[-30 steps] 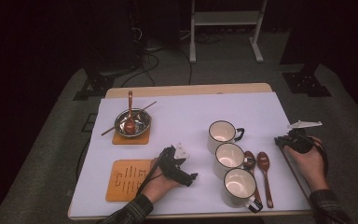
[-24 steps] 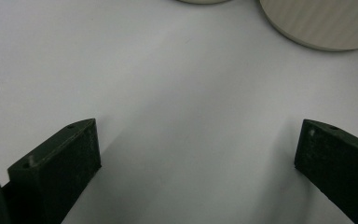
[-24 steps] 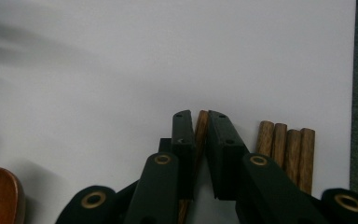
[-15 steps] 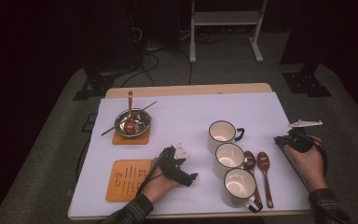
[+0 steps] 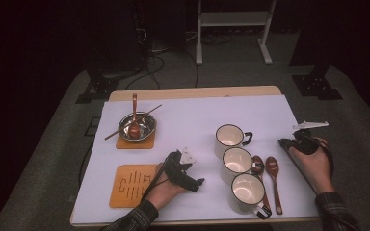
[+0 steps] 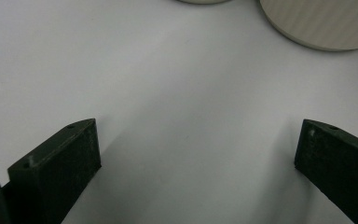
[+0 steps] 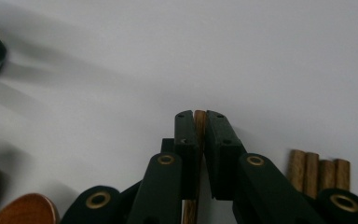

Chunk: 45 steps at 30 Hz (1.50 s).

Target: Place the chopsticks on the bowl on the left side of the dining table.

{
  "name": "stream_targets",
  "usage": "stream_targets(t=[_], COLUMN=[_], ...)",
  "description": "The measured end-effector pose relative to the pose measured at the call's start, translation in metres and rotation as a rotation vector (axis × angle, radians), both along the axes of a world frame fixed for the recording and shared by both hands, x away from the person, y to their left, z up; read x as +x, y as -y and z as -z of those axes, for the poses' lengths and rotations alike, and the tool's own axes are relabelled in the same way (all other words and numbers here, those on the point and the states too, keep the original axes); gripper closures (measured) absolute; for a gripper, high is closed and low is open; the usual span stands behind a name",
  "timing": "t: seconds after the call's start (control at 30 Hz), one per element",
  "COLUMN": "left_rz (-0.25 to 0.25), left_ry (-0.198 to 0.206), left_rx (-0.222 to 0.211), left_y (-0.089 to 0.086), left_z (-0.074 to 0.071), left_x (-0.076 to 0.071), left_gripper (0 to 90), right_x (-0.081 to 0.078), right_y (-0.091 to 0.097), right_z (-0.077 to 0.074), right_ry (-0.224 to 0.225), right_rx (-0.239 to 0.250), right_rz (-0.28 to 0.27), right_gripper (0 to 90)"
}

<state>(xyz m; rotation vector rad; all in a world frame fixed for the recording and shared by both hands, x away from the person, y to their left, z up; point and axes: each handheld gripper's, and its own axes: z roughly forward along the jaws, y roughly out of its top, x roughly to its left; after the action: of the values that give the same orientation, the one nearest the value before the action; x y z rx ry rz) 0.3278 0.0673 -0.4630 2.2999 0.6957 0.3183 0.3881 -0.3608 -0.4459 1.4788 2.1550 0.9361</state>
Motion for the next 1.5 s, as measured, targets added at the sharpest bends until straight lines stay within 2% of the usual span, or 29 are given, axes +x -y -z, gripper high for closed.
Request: stream_targets(t=[0.3, 0.77, 1.0, 1.13, 1.2, 1.27, 1.33, 1.5], left_rz=[0.000, 0.000, 0.000, 0.000, 0.000, 0.000, 0.000, 0.000], left_ry=[0.001, 0.001, 0.001, 0.001, 0.001, 0.000, 0.001, 0.000], left_rx=[-0.001, -0.001, -0.001, 0.000, -0.001, 0.000, -0.001, -0.001], left_y=[0.000, 0.000, 0.000, 0.000, 0.000, 0.000, 0.000, 0.000], left_z=[0.000, 0.000, 0.000, 0.000, 0.000, 0.000, 0.000, 0.000], left_x=[0.000, 0.000, 0.000, 0.000, 0.000, 0.000, 0.000, 0.000], left_gripper=[0.0, 0.0, 0.0, 0.0, 0.0, 0.0, 0.0, 0.0], right_x=[0.011, 0.032, 0.038, 0.038, 0.036, 0.035, 0.030, 0.019], right_y=[-0.019, -0.050, -0.057, -0.057, -0.056, -0.056, -0.052, -0.044], right_z=[-0.004, 0.000, 0.005, 0.006, 0.005, 0.005, 0.001, -0.006], right_ry=[0.004, -0.004, -0.015, -0.013, -0.008, -0.005, 0.009, 0.028], right_rx=[0.025, 0.014, -0.004, -0.004, 0.003, 0.005, 0.016, 0.021], right_rz=[-0.051, -0.107, -0.115, -0.117, -0.121, -0.122, -0.122, -0.118], right_gripper=[83.5, 83.6, 83.4, 82.8, 74.8, 73.9, 70.4, 69.0])
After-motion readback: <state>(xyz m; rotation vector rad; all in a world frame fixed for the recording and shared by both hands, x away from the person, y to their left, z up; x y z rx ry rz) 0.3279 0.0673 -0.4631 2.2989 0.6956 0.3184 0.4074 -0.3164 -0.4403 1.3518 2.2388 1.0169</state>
